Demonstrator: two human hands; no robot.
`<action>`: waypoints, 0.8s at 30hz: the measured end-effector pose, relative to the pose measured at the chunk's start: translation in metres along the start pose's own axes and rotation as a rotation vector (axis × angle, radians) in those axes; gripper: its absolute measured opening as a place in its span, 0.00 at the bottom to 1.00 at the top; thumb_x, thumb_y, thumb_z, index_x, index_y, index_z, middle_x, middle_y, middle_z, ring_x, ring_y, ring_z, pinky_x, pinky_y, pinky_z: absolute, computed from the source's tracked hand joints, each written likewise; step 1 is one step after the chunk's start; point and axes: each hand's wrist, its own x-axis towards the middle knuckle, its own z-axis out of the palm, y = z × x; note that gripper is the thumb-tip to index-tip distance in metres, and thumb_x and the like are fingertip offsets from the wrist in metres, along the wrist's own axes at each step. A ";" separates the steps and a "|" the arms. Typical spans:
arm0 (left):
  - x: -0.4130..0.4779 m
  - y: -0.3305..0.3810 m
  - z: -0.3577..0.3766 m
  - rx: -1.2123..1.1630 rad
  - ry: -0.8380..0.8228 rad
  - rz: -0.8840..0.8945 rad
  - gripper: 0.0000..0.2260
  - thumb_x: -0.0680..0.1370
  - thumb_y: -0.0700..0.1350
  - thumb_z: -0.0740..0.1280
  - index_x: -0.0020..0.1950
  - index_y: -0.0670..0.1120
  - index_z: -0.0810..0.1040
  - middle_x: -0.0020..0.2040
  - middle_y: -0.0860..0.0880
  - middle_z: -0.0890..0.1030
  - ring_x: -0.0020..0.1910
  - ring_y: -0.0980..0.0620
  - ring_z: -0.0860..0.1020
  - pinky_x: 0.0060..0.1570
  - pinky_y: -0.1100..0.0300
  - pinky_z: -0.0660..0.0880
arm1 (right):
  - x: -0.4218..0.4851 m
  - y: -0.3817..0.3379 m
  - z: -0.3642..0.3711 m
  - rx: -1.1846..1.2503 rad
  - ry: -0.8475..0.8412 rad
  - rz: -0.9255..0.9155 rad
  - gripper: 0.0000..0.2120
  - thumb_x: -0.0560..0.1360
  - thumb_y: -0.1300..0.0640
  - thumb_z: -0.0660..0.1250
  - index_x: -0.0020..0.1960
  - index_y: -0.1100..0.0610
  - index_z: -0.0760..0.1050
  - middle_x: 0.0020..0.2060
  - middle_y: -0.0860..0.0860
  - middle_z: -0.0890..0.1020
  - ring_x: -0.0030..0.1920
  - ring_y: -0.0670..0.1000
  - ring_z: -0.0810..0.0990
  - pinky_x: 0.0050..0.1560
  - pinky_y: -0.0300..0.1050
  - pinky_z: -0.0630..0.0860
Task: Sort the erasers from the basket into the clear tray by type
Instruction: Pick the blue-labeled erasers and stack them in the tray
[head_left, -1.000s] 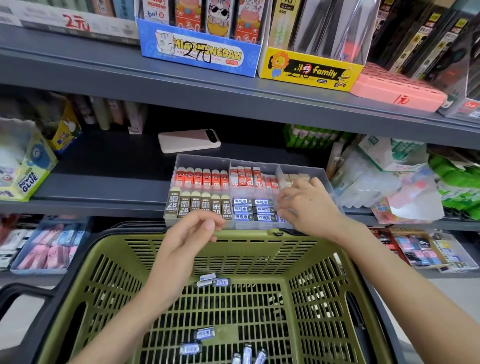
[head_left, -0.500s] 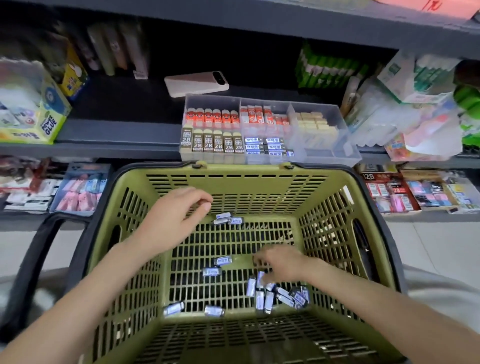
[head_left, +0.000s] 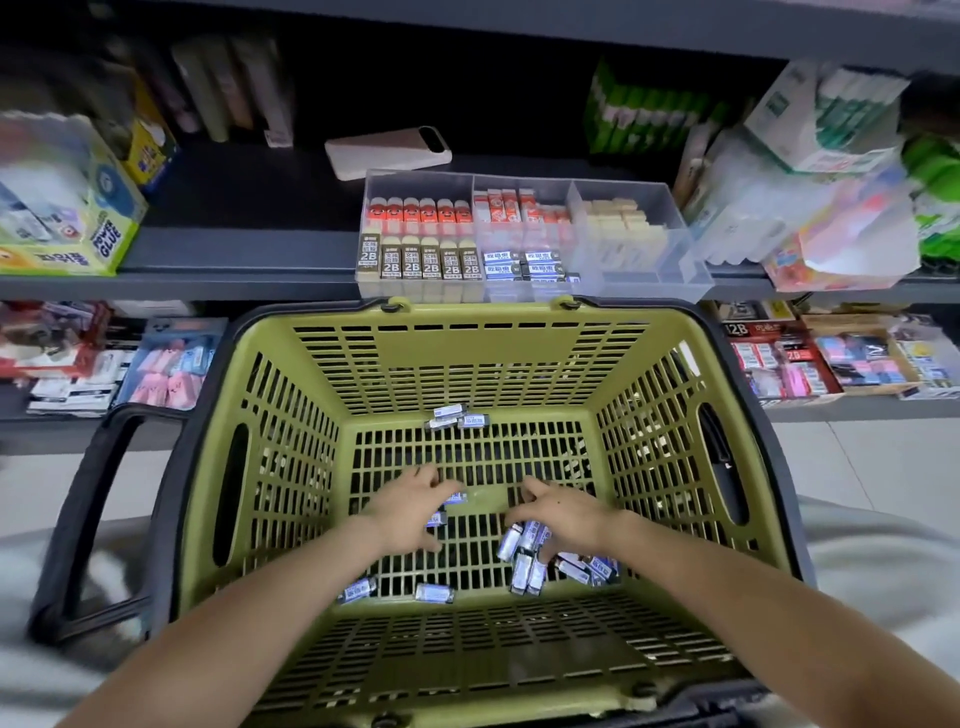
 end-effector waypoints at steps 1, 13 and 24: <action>0.002 0.000 0.005 -0.019 0.045 0.011 0.32 0.73 0.50 0.71 0.74 0.52 0.61 0.67 0.46 0.68 0.65 0.48 0.67 0.63 0.56 0.68 | 0.000 0.002 0.000 -0.013 0.006 0.006 0.28 0.72 0.61 0.70 0.68 0.46 0.67 0.67 0.55 0.64 0.63 0.56 0.72 0.64 0.45 0.65; 0.012 0.012 0.014 -0.054 0.132 0.009 0.27 0.77 0.41 0.64 0.74 0.45 0.58 0.63 0.43 0.73 0.48 0.51 0.74 0.46 0.62 0.75 | -0.001 -0.011 0.007 -0.137 -0.085 -0.093 0.15 0.75 0.59 0.66 0.61 0.58 0.73 0.66 0.58 0.71 0.64 0.59 0.72 0.67 0.51 0.67; 0.005 0.019 -0.031 -1.954 -0.070 -0.365 0.16 0.70 0.37 0.61 0.58 0.37 0.71 0.49 0.37 0.74 0.39 0.45 0.79 0.32 0.57 0.75 | -0.008 -0.023 -0.029 0.786 0.085 0.127 0.07 0.74 0.61 0.67 0.52 0.58 0.77 0.39 0.50 0.80 0.33 0.45 0.78 0.35 0.35 0.77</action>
